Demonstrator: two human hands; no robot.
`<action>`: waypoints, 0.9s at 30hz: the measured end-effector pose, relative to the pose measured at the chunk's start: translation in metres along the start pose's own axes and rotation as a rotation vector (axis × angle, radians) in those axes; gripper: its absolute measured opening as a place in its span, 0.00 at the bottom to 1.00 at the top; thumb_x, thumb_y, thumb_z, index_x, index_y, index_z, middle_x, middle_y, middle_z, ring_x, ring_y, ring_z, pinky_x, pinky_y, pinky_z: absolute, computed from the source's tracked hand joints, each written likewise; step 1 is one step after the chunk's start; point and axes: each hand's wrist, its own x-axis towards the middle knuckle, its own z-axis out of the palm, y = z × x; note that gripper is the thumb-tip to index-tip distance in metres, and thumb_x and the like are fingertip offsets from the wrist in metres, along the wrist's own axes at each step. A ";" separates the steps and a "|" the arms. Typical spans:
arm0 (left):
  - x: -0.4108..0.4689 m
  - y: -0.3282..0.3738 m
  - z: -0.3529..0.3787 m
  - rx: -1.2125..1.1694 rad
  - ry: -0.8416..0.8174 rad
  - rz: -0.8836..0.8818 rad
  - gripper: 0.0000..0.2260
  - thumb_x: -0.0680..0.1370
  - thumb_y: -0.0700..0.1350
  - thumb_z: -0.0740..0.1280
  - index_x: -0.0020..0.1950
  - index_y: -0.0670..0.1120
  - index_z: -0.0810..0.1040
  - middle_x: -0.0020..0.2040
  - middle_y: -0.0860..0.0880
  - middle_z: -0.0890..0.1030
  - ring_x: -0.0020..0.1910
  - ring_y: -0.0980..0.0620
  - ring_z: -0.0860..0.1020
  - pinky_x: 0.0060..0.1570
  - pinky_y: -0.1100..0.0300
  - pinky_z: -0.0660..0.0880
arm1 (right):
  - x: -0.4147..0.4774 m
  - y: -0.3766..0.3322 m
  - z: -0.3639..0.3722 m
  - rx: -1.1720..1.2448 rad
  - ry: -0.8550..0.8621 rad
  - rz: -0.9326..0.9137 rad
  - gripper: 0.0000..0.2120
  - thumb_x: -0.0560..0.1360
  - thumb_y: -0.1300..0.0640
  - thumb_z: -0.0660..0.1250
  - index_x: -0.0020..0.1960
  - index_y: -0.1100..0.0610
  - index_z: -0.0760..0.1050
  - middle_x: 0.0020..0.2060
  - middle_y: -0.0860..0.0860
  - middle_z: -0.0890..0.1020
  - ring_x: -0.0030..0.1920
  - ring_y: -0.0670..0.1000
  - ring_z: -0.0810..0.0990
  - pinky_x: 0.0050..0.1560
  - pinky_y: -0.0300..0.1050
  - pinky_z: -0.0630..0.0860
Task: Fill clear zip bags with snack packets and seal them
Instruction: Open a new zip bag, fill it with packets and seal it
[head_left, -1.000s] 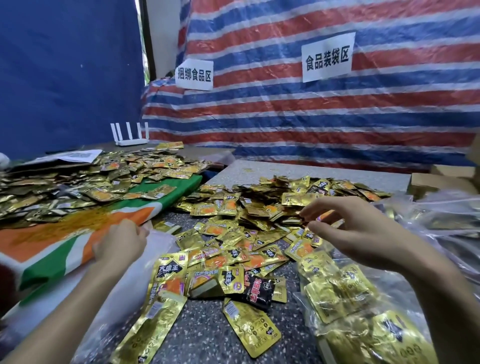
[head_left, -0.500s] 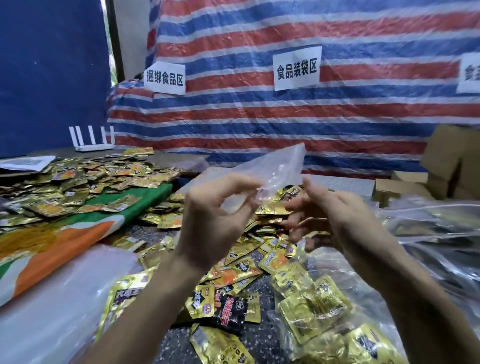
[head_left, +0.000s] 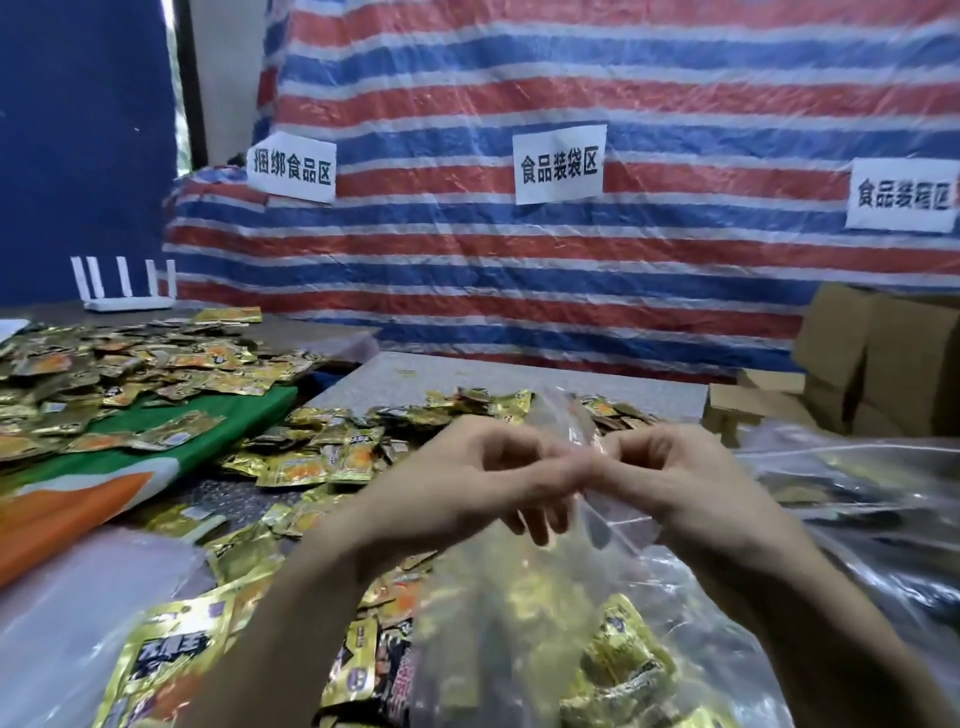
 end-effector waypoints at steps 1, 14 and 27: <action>0.001 -0.003 0.002 -0.044 -0.029 -0.012 0.10 0.78 0.48 0.69 0.51 0.43 0.84 0.39 0.44 0.83 0.38 0.48 0.79 0.40 0.58 0.75 | 0.001 0.000 0.001 -0.006 -0.004 -0.001 0.26 0.61 0.40 0.73 0.34 0.66 0.79 0.32 0.62 0.81 0.34 0.55 0.76 0.37 0.44 0.73; -0.009 -0.014 -0.034 -0.559 0.220 -0.084 0.10 0.73 0.48 0.70 0.49 0.42 0.79 0.39 0.50 0.81 0.36 0.55 0.79 0.41 0.62 0.77 | 0.008 0.009 -0.008 -0.407 0.277 -0.314 0.18 0.65 0.45 0.77 0.54 0.42 0.79 0.44 0.44 0.83 0.38 0.46 0.81 0.32 0.40 0.78; -0.004 -0.023 -0.037 -0.746 0.141 -0.073 0.08 0.75 0.45 0.66 0.44 0.42 0.83 0.39 0.47 0.84 0.36 0.53 0.83 0.43 0.61 0.82 | 0.009 0.014 -0.005 -0.578 0.001 -0.764 0.13 0.76 0.48 0.67 0.57 0.52 0.81 0.64 0.44 0.78 0.43 0.45 0.82 0.29 0.43 0.78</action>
